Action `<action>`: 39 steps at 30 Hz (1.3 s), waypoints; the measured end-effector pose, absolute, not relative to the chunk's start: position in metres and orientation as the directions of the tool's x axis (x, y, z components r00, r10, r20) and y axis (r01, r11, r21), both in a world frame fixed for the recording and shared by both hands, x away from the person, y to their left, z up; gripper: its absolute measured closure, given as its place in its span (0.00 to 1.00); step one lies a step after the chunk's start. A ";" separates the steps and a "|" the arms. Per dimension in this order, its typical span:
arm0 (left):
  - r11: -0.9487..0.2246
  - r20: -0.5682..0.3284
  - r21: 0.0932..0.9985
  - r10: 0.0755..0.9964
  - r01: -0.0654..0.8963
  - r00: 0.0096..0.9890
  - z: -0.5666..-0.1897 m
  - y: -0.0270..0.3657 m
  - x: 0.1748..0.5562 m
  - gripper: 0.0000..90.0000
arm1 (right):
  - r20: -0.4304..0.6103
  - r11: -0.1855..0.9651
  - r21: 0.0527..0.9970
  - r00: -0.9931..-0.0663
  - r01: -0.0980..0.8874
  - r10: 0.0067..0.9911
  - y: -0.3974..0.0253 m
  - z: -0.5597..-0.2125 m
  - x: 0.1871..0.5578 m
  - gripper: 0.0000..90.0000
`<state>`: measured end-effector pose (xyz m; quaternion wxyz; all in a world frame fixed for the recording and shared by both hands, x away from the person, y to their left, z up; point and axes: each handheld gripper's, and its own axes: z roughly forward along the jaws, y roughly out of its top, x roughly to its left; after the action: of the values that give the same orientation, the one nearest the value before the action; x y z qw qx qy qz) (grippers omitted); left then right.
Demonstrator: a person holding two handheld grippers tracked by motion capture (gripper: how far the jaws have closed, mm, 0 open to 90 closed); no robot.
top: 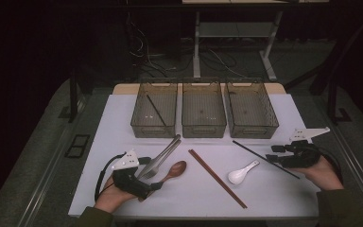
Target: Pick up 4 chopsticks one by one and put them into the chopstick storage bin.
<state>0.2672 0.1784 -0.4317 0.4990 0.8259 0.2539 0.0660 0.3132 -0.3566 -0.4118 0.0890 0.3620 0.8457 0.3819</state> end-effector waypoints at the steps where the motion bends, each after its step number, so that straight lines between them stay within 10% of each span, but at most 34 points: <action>1: -0.374 -0.144 0.857 0.485 0.353 0.863 -0.432 0.178 0.267 0.00 | 0.128 0.446 0.705 -0.718 0.551 0.684 -0.358 -0.414 0.314 0.59; 17: -0.378 -0.145 0.855 0.484 0.356 0.863 -0.433 0.178 0.268 0.00 | 0.107 0.520 0.630 -0.728 0.577 0.677 -0.353 -0.436 0.327 0.86; 39: -0.383 -0.144 0.853 0.482 0.356 0.864 -0.433 0.177 0.268 0.00 | 0.050 0.601 0.603 -0.777 0.524 0.627 -0.348 -0.443 0.329 0.95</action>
<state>0.2677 0.1772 -0.4329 0.4949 0.8290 0.2526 0.0639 0.3287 -0.3484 -0.4431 0.0838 0.3231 0.8908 0.3082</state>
